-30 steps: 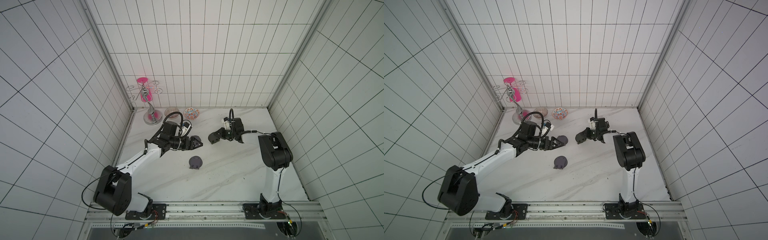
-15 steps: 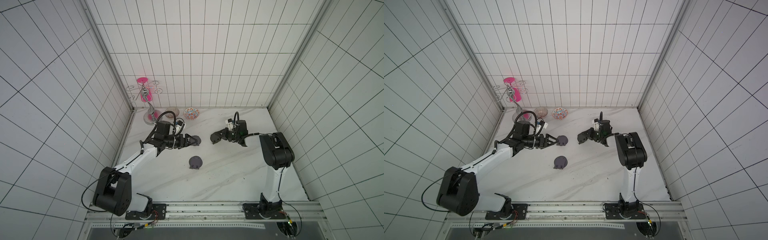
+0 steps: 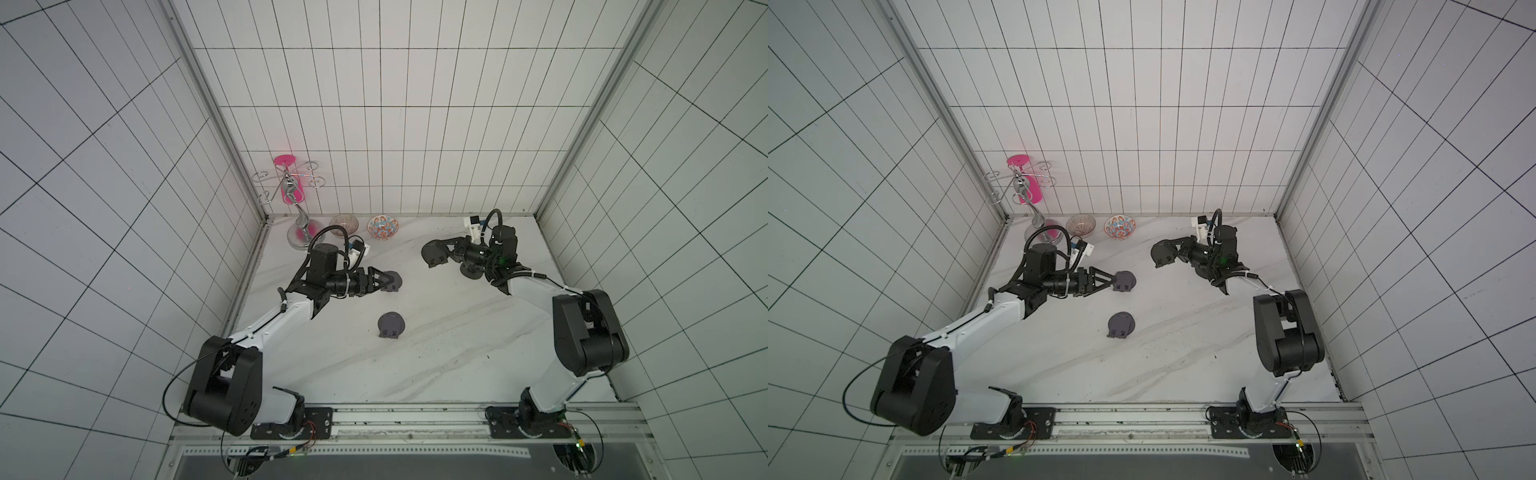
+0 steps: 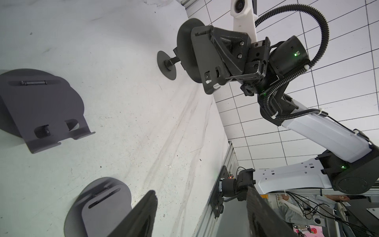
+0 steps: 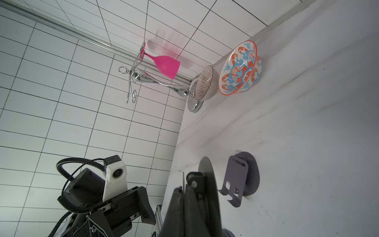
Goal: Open the phone stand
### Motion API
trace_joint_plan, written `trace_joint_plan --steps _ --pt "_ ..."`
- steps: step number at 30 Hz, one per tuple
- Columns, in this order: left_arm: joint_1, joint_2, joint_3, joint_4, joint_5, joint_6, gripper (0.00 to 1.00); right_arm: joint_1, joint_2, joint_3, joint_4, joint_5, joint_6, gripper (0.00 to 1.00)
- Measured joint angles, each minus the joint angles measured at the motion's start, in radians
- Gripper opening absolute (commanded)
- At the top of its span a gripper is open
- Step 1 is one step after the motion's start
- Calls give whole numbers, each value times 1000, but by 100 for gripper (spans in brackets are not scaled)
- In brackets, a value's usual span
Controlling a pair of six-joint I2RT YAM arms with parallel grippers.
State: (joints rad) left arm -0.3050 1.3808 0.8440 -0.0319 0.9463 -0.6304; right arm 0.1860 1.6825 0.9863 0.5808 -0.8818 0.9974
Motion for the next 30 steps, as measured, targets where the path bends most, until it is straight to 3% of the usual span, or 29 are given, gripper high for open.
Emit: trace_joint_plan --steps 8,16,23,30 --pt "-52 -56 -3 141 29 -80 58 9 -97 -35 99 -38 167 0" --pt "-125 -78 42 256 12 -135 57 40 -275 -51 170 -49 292 0" --pt "-130 -78 41 462 12 -266 55 71 -382 -79 161 -48 307 0" --pt "-185 -79 88 477 -4 -276 55 107 -421 -86 115 -40 296 0"
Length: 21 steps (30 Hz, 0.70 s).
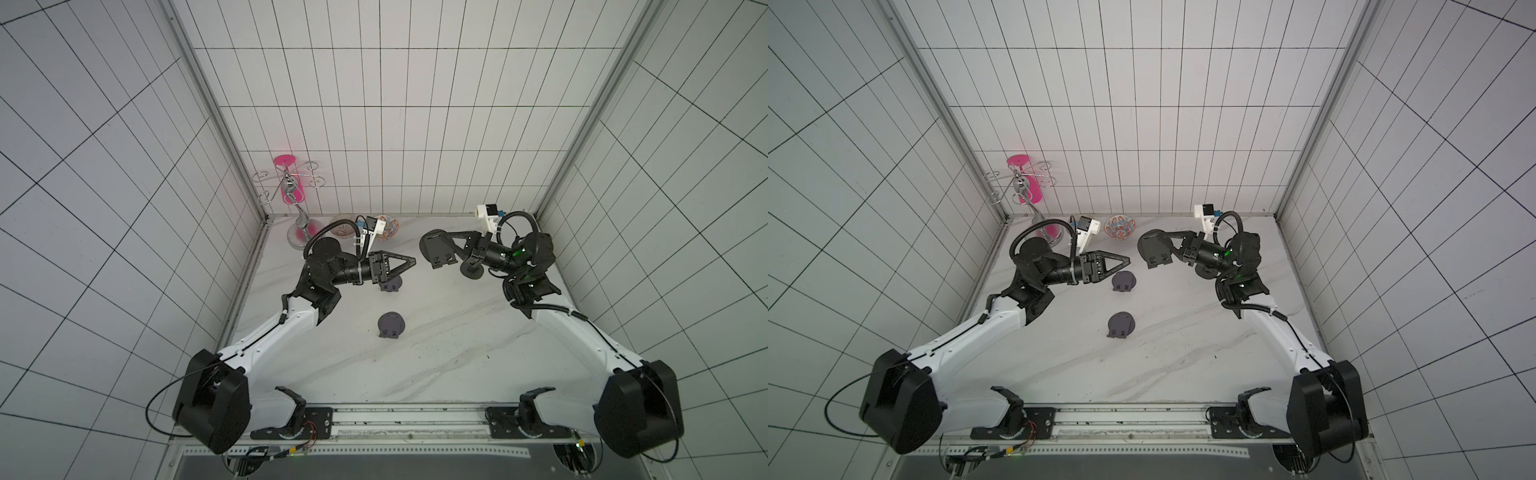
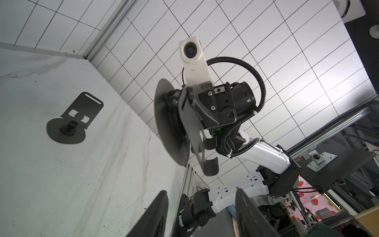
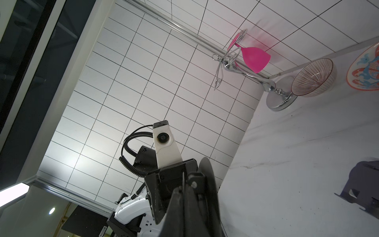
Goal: Open the phone stand
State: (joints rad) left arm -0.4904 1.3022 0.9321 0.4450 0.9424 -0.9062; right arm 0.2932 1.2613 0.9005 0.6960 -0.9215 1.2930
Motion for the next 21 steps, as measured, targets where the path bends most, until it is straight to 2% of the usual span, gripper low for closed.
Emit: trace_joint_plan --steps 8,21 --pt "-19 2 42 -24 -20 24 50 42 0 -5 34 9 27 0" --pt "-16 5 42 -68 -53 43 51 43 -6 -22 94 36 87 0"
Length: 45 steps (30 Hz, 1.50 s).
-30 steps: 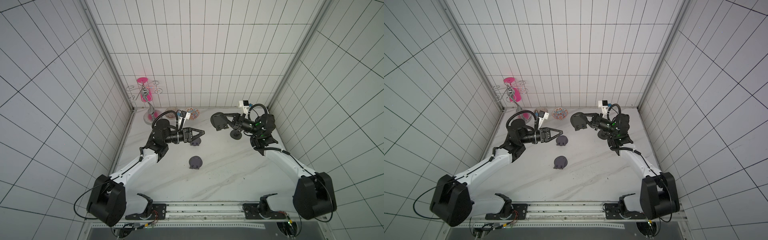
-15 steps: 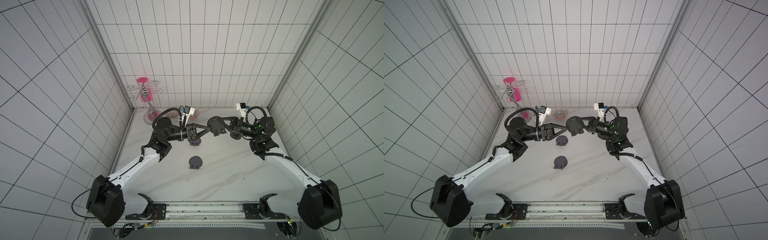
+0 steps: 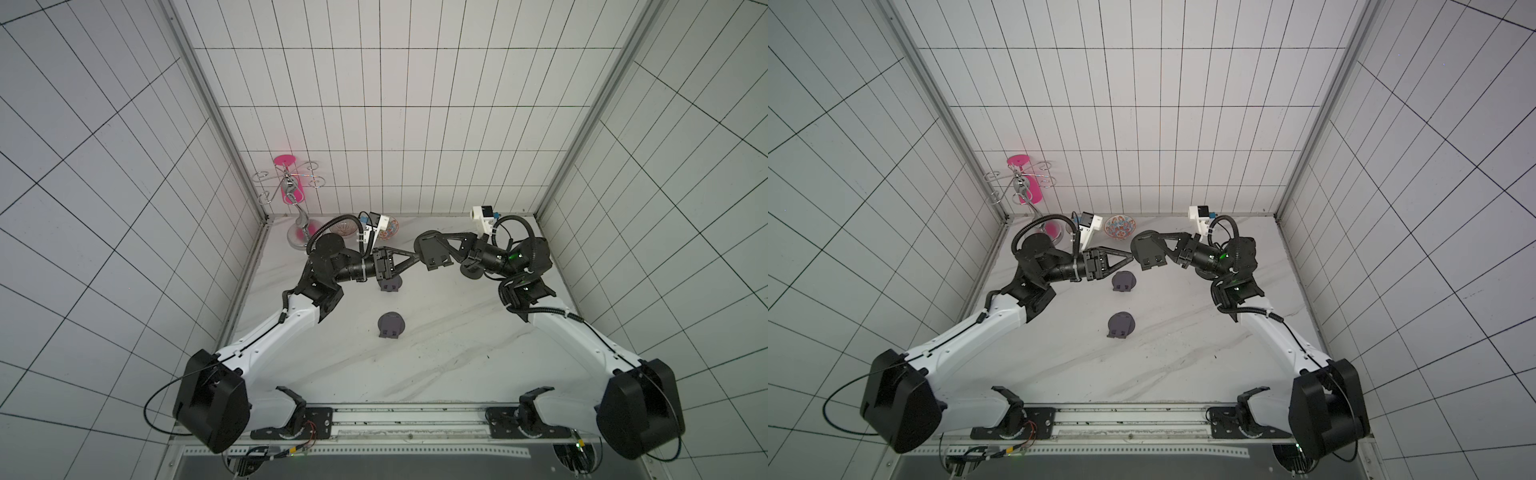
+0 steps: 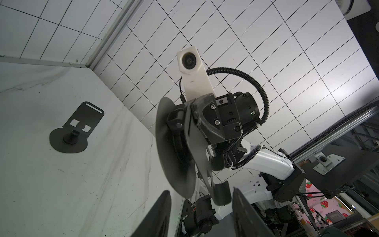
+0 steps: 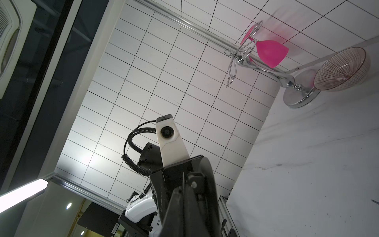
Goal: Open the phone stand
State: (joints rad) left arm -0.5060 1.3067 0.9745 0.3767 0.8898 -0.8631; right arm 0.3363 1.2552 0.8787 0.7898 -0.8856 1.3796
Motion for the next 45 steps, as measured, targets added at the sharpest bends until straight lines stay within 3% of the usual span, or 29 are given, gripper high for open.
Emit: trace_joint_plan --steps 9,30,45 --pt "24 -6 0 1 -25 -8 51 -1 -50 0 -14 -8 -5 0" --pt "8 27 24 -1 -24 0 50 8 -11 -4 64 -10 38 0" --pt "-16 71 56 -8 -9 14 32 42 25 -7 98 -8 40 0"
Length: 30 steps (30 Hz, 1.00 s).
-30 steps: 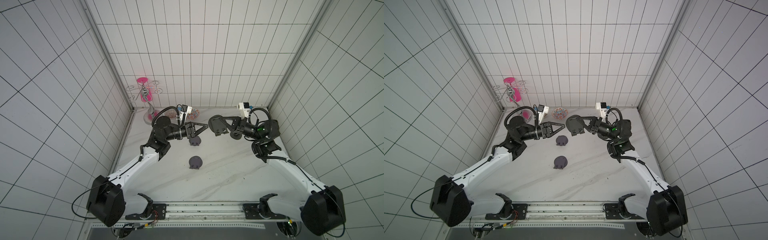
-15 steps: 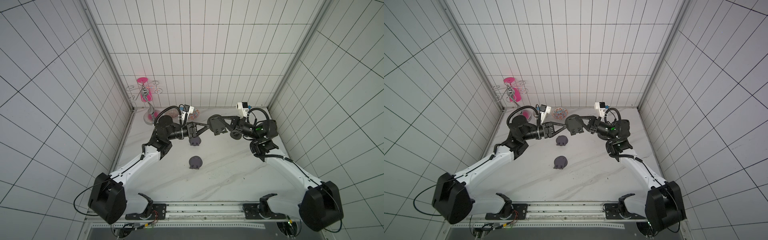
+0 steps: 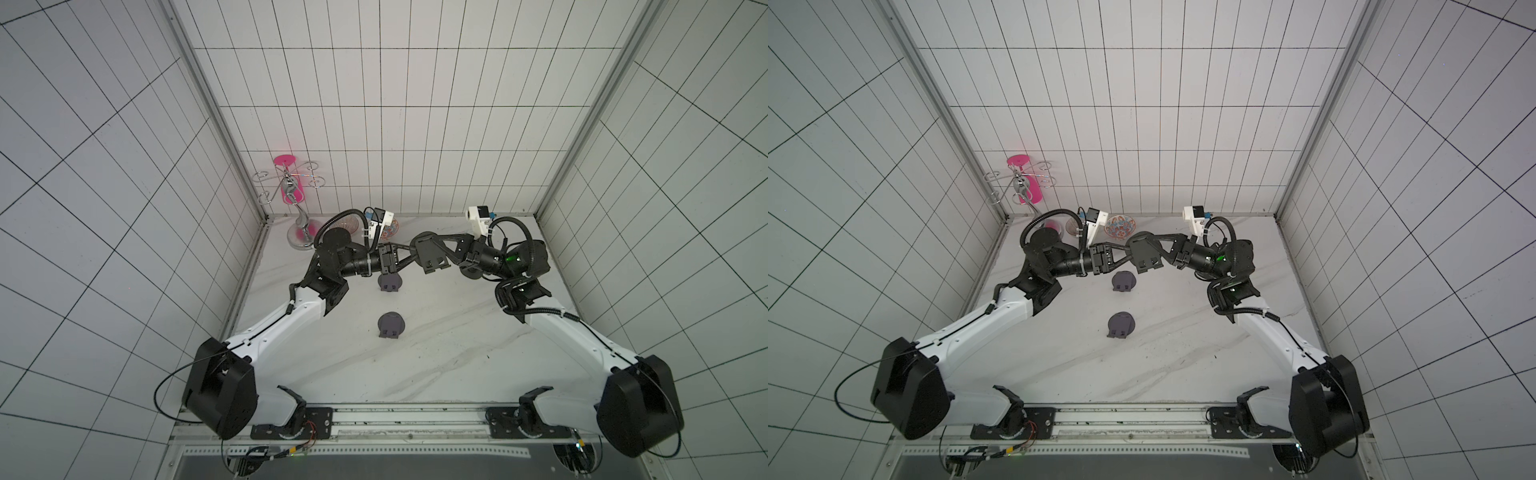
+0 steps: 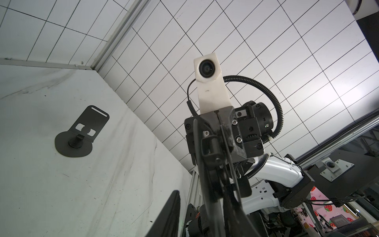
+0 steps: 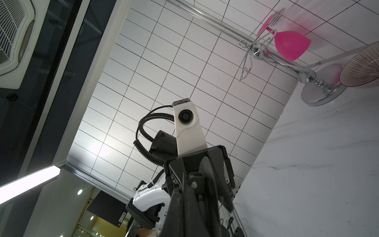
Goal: Open the phone stand
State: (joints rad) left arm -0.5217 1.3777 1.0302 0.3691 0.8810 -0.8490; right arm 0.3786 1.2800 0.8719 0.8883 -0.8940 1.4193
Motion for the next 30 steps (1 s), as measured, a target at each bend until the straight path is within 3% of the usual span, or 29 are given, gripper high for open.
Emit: trace_joint_plan --steps 5,15,18,20,23,30 --pt "-2 3 3 5 22 -10 0 3 21 0 15 2 0 0" --pt "16 35 15 41 97 -81 0 3 27 -15 52 -8 -14 1" --pt "26 58 16 66 145 -117 0 3 29 -19 45 -27 -23 27" --pt "31 73 16 60 173 -135 0 8 31 -20 43 -37 -34 38" --pt "41 89 16 53 213 -156 0 8 31 -20 25 -57 -63 43" --pt "47 90 16 18 273 -178 0 8 0 -11 -101 -104 -184 41"
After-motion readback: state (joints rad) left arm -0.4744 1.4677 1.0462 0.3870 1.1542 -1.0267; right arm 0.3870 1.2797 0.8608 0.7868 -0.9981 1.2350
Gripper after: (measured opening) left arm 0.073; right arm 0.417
